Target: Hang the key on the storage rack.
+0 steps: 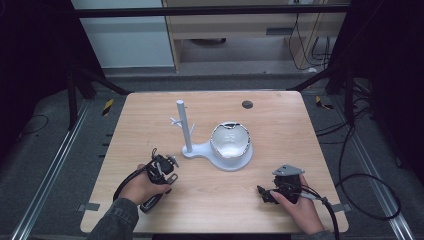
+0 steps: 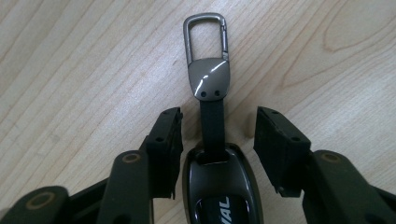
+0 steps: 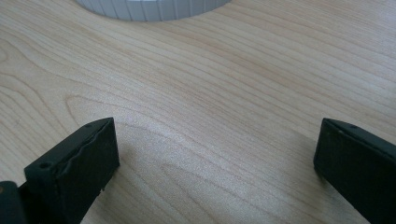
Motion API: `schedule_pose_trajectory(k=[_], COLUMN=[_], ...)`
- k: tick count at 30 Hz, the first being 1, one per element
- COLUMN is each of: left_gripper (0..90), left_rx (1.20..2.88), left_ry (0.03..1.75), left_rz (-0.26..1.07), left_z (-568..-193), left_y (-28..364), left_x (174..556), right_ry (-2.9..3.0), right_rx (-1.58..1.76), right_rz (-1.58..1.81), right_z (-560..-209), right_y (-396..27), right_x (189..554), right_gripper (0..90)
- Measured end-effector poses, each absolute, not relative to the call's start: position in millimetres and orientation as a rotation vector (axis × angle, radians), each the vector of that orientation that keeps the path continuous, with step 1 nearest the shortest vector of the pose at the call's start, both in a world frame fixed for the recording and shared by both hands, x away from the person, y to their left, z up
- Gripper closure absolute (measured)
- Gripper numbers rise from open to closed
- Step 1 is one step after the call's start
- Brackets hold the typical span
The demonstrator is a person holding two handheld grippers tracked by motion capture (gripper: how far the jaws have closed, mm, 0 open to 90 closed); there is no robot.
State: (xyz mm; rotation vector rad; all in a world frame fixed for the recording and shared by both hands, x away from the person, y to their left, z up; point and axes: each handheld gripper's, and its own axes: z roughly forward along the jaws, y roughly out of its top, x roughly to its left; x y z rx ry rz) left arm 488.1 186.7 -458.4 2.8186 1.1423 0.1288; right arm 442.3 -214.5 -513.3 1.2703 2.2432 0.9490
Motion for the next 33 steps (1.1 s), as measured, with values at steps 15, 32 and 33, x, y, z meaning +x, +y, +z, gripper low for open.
schedule_pose_trajectory(k=[15, 32, 33], left_gripper=[65.1, 74.3, 74.6], left_rx=[2.794, 2.792, 2.795], left_ry=[1.158, 1.161, 1.161], left_rz=[0.133, 0.136, 0.132], left_z=[-460.3, -462.6, -462.4], left_y=[186.4, 185.8, 185.8], left_x=[491.6, 493.2, 493.1], right_ry=[2.243, 2.243, 2.243], right_rx=[1.268, 1.268, 1.268], right_rz=[0.949, 0.949, 0.949], right_z=[-513.3, -513.3, -513.3], right_y=[-214.6, -214.6, -214.6], right_x=[442.4, 442.4, 442.4], right_gripper=[0.5, 0.5, 0.5])
